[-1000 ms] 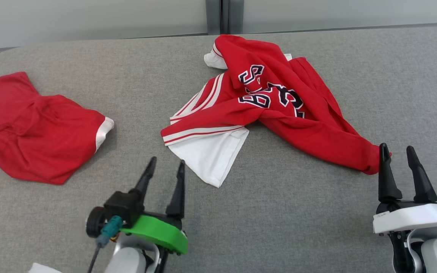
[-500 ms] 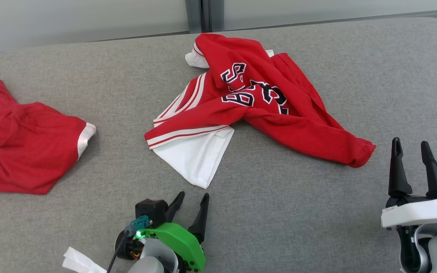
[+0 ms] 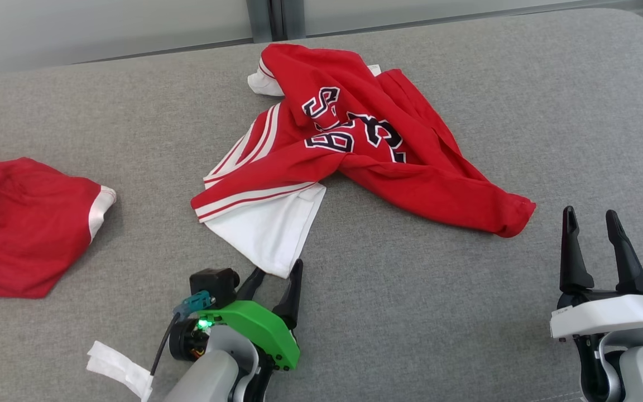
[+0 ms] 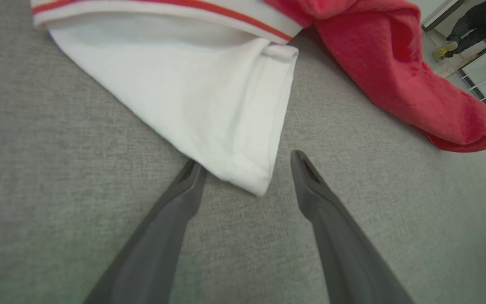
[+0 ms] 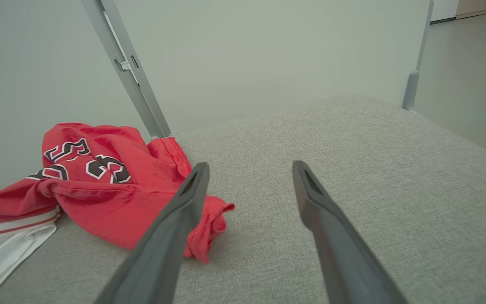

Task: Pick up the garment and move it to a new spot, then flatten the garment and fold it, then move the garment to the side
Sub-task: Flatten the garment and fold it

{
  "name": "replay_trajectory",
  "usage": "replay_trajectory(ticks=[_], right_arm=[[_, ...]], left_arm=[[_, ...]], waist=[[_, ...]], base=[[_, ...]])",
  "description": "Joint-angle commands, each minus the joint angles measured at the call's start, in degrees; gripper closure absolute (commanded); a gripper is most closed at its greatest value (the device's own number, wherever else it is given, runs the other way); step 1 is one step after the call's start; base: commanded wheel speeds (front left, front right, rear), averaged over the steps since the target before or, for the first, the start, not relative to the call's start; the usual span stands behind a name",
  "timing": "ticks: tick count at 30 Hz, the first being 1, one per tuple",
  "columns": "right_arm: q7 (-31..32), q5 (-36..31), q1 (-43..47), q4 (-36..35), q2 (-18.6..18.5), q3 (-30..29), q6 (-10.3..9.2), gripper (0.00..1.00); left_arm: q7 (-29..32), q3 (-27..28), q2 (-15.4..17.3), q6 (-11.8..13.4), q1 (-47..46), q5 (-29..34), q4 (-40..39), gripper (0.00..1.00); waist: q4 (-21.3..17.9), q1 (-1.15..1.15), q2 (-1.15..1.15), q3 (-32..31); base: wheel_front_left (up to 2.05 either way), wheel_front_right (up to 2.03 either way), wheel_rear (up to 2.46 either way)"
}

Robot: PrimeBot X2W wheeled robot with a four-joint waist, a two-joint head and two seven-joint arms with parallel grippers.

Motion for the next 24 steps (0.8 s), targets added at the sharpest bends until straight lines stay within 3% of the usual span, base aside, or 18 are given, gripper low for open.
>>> replay_trajectory(ticks=[1, 2, 3, 14, 20, 24], right_arm=[[-0.2, -0.6, -0.8, 0.0, -0.2, 0.0, -0.07, 0.00], [-0.2, -0.7, -0.8, 0.0, -0.3, 0.1, -0.07, 0.00], [-0.2, -0.8, -0.9, 0.1, -0.4, 0.0, -0.07, 0.00], [-0.2, -2.2, -1.9, 2.0, -1.8, 0.0, -0.07, 0.00], [-0.2, -2.8, -3.8, 3.6, -3.8, 1.3, -0.07, 0.00], [-0.2, -0.9, -5.3, 8.7, -5.5, 1.5, -0.08, 0.00]], left_arm=[[-0.1, -0.5, 0.3, -0.2, -0.7, -0.6, 1.1, 0.51], [-0.4, -0.5, 0.3, -0.4, -0.9, -0.9, 1.2, 0.67], [-0.8, -0.5, 0.3, -0.6, -1.2, -1.2, 1.4, 0.99], [-4.7, -0.1, 0.4, -1.7, -2.3, 0.8, 1.5, 1.00], [-4.9, 5.1, 1.3, -0.8, -0.3, 5.8, -5.8, 1.00], [-5.0, 7.5, 1.1, -1.0, 1.5, 9.6, -9.8, 1.00]], waist=[[0.0, 0.00, 0.00, 0.2], [0.1, 0.00, 0.00, 0.3], [0.2, 0.00, 0.00, 0.3], [3.7, 0.00, 0.00, -0.8], [6.1, 0.00, 0.00, -0.9], [7.3, 0.00, 0.00, -0.9]], base=[[0.00, 0.00, 0.00], [0.00, 0.00, 0.00], [0.00, 0.00, 0.00], [0.00, 0.00, 0.00], [0.00, 0.00, 0.00], [0.00, 0.00, 0.00]])
